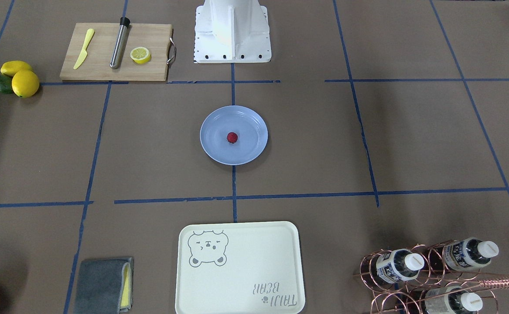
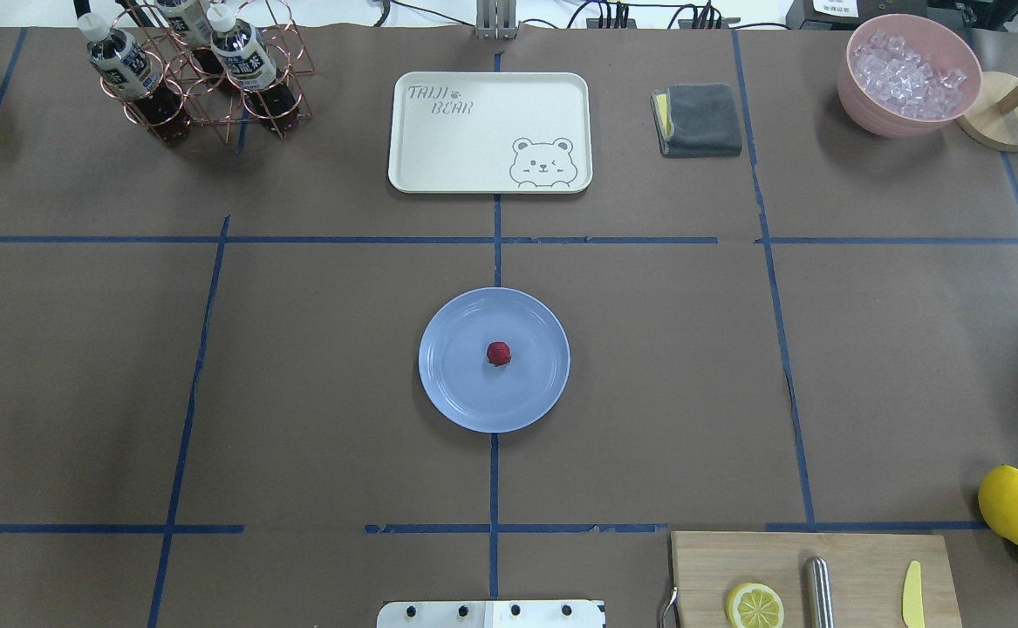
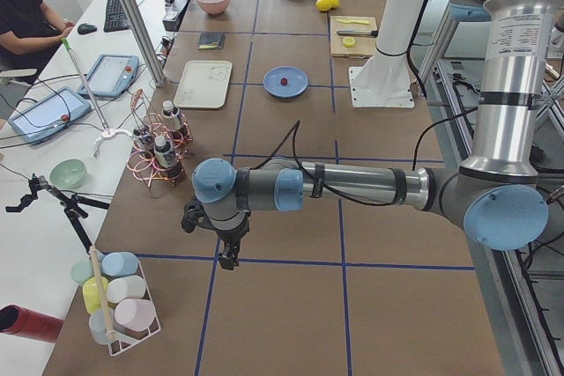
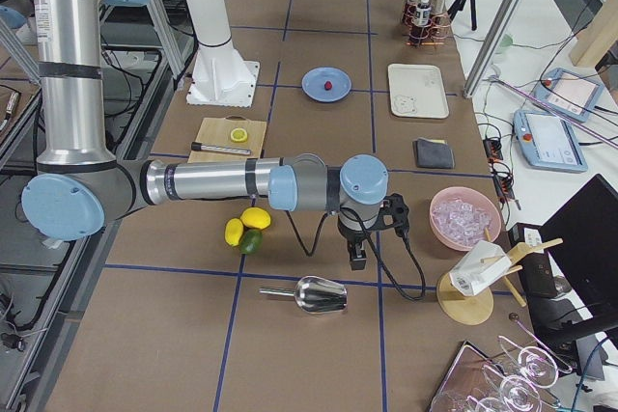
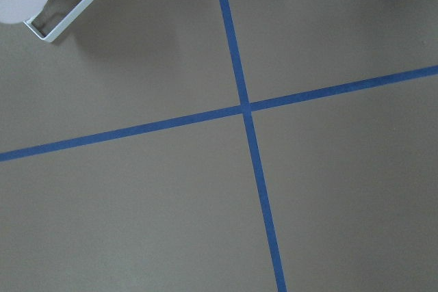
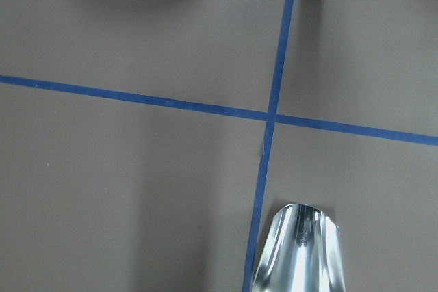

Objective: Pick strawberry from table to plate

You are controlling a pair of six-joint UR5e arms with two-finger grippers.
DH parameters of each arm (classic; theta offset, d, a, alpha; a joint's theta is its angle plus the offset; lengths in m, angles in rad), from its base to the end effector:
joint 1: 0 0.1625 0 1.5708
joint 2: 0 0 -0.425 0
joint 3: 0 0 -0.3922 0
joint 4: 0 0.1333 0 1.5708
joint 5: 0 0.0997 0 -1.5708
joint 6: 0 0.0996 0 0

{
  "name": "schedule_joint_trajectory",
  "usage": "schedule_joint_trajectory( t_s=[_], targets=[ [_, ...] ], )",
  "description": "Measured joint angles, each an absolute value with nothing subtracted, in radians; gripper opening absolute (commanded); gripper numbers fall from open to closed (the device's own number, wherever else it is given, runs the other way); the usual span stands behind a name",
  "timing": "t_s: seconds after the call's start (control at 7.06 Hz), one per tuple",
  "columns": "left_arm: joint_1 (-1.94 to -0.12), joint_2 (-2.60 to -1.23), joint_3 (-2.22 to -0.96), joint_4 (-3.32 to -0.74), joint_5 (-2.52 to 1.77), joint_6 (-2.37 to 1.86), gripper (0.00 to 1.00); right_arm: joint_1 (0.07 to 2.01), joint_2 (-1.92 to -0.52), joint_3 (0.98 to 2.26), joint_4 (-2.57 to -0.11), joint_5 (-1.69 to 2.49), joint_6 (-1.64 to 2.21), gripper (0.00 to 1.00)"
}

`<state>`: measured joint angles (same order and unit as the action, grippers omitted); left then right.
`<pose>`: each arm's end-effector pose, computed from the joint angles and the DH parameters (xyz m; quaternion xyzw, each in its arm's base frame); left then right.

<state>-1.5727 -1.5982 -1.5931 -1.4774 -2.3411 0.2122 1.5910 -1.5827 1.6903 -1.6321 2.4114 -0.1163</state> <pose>-0.0649 -0.4997 0.6436 0.0200 0.3756 0.0891 0.9223 0.0689 -0.4862 0.6071 0.0489 -0.4055 -0.0533 0.9112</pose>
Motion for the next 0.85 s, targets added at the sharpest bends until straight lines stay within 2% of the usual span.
schedule_joint_trajectory(
  t_s=[0.85],
  targets=[
    [-1.576, -1.573, -1.615, -1.486, -2.342, 0.208, 1.0, 1.594, -1.624, 1.676, -1.623, 2.41, -0.114, 1.0]
  ],
)
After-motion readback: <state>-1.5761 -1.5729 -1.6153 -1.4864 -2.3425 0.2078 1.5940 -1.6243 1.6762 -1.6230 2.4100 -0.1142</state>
